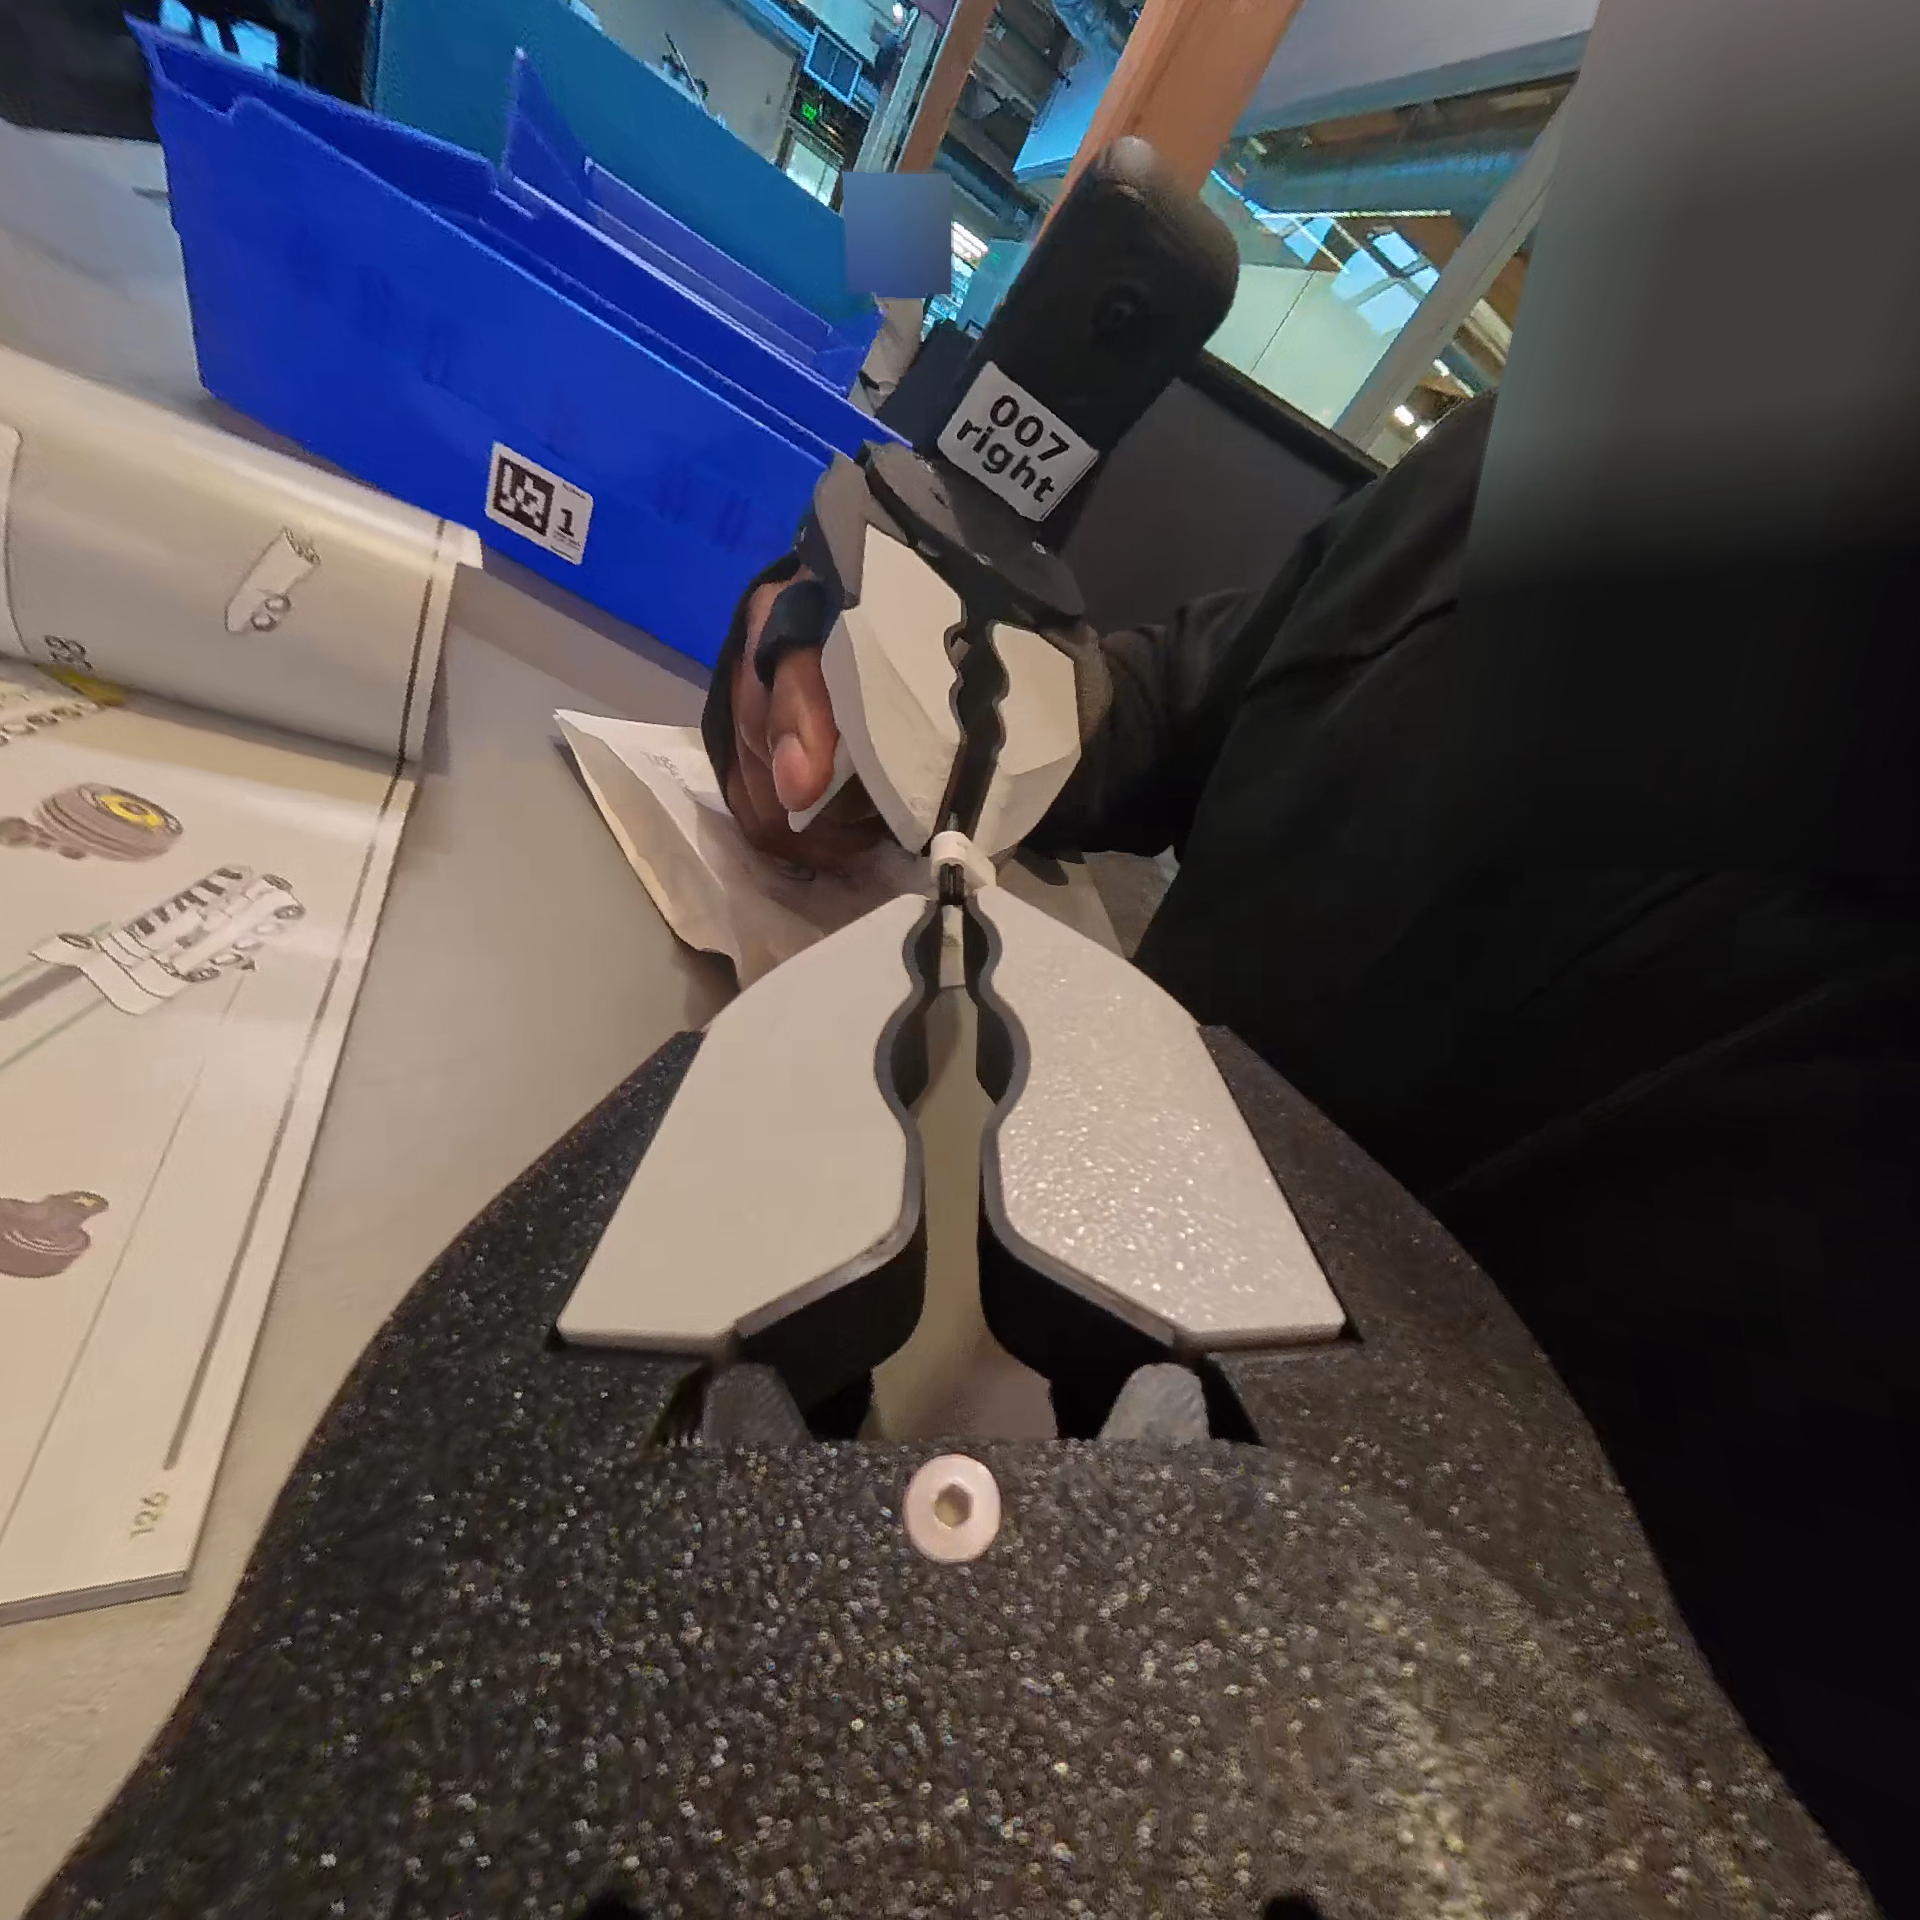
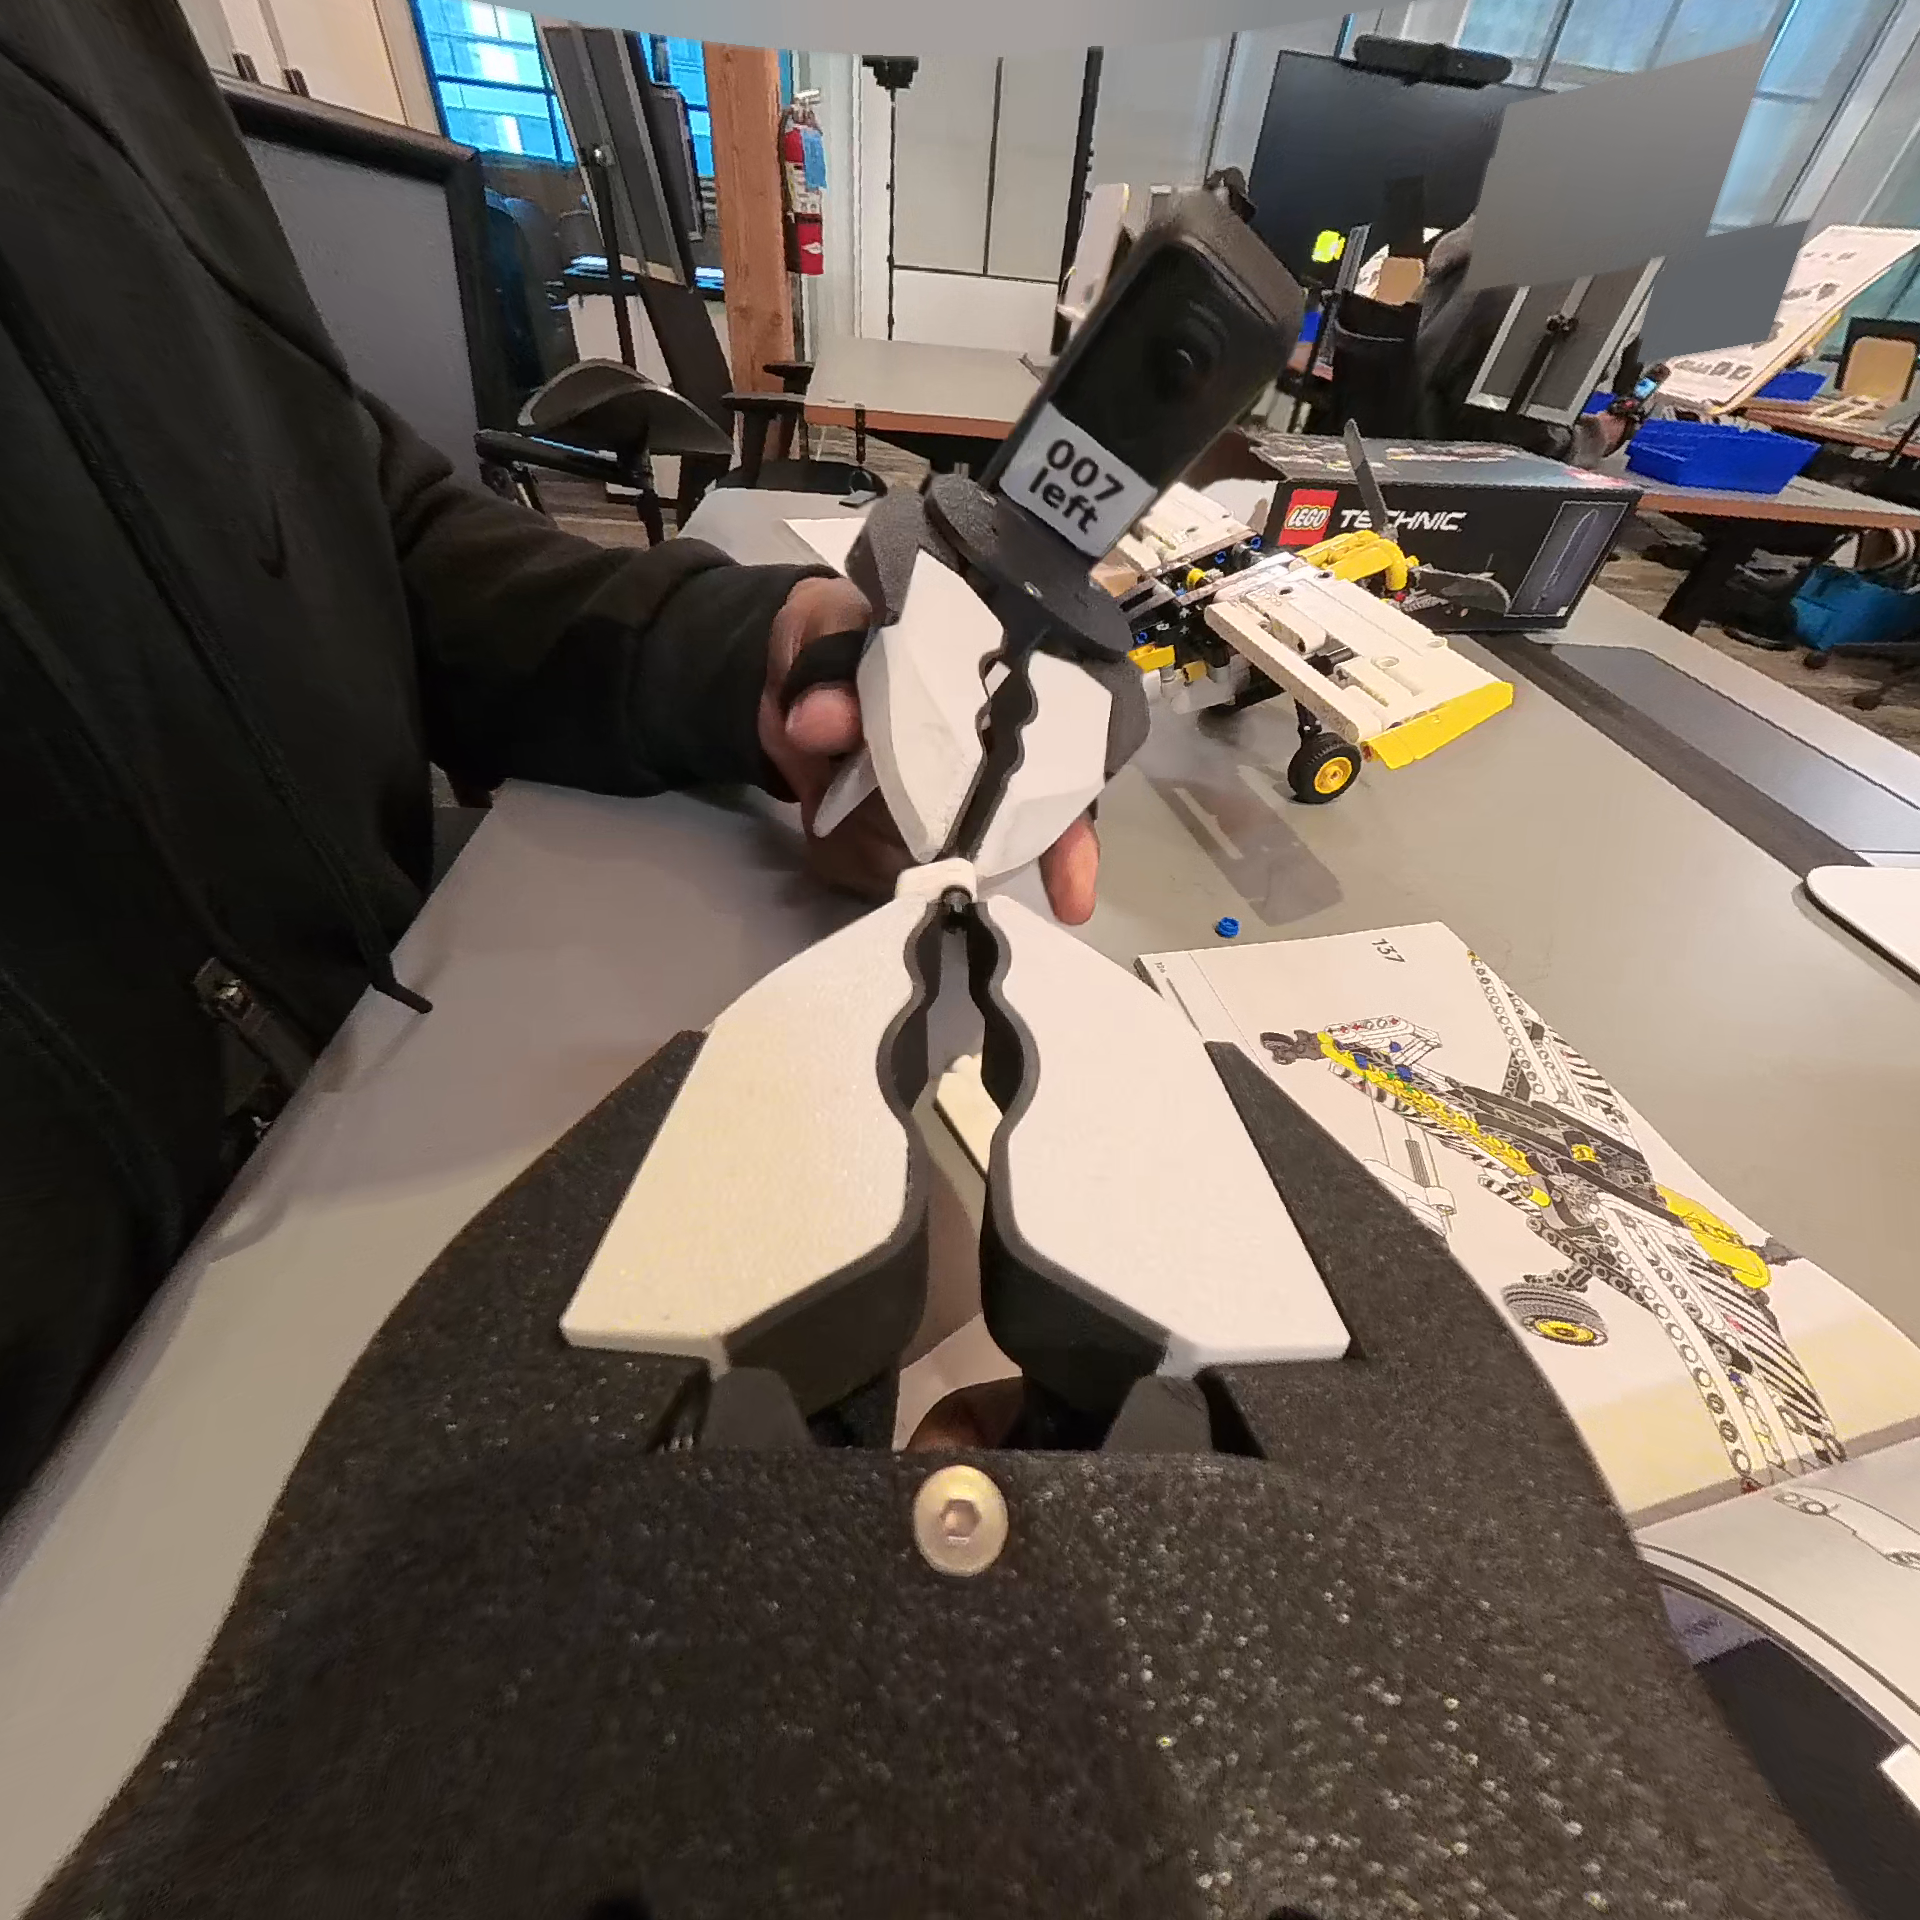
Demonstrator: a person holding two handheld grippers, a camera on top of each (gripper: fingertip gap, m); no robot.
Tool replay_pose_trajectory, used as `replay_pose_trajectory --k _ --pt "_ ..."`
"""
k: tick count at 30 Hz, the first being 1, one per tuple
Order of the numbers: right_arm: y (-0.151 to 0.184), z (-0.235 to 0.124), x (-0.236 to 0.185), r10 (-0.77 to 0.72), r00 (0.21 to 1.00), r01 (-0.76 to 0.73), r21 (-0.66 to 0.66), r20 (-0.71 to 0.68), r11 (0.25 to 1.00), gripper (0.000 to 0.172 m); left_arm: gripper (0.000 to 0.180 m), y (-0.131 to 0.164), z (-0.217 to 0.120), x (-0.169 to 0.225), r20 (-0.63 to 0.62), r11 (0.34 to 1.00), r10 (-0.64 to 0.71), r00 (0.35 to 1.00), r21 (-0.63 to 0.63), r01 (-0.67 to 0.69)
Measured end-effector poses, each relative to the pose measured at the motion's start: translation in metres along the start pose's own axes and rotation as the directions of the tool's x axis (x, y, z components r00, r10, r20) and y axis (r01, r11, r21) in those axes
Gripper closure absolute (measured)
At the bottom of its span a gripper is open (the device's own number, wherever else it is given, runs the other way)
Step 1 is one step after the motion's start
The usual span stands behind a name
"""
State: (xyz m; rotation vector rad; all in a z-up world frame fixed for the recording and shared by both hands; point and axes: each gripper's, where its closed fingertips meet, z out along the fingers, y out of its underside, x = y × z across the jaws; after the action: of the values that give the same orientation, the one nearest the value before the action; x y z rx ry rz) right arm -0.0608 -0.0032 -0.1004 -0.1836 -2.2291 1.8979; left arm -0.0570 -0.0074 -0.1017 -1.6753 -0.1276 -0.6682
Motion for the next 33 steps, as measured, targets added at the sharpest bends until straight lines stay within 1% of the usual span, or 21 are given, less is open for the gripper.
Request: replay_pose_trajectory --k 7,12,19,24,28,33 --pt "-0.0010 -0.0014 0.0004 0.022 1.000 -0.023 0.010 0.008 1.000 0.168 0.173 -0.0023 0.0010 -0.0018 0.058 0.993 0.114 0.992 0.005 -0.114" --pt "-0.0010 -0.0009 -0.0015 0.034 0.999 -0.034 0.012 0.020 0.999 0.168 0.175 -0.0030 0.0029 0.0011 0.070 0.983 0.185 0.980 0.005 -0.186" --pt "0.0001 -0.0008 -0.0021 0.043 0.999 -0.044 0.013 0.029 0.999 0.168 0.176 -0.0014 0.0036 0.0001 0.106 0.967 0.254 0.961 -0.019 -0.253" --pt "0.0016 -0.0002 -0.0051 0.013 0.999 -0.013 0.001 0.029 1.000 0.168 0.177 0.0020 0.0042 0.0014 0.083 0.973 0.229 0.970 -0.031 -0.227" --pt "0.0043 -0.0002 -0.0033 0.008 1.000 -0.008 -0.011 0.018 1.000 0.168 0.177 0.0031 0.0047 -0.0020 0.080 0.985 0.173 0.982 -0.018 -0.172" --pt "0.0064 0.0000 -0.0039 0.015 1.000 -0.014 -0.017 0.026 1.000 0.168 0.177 0.0050 0.0055 -0.0031 0.080 0.987 0.160 0.984 -0.026 -0.159"
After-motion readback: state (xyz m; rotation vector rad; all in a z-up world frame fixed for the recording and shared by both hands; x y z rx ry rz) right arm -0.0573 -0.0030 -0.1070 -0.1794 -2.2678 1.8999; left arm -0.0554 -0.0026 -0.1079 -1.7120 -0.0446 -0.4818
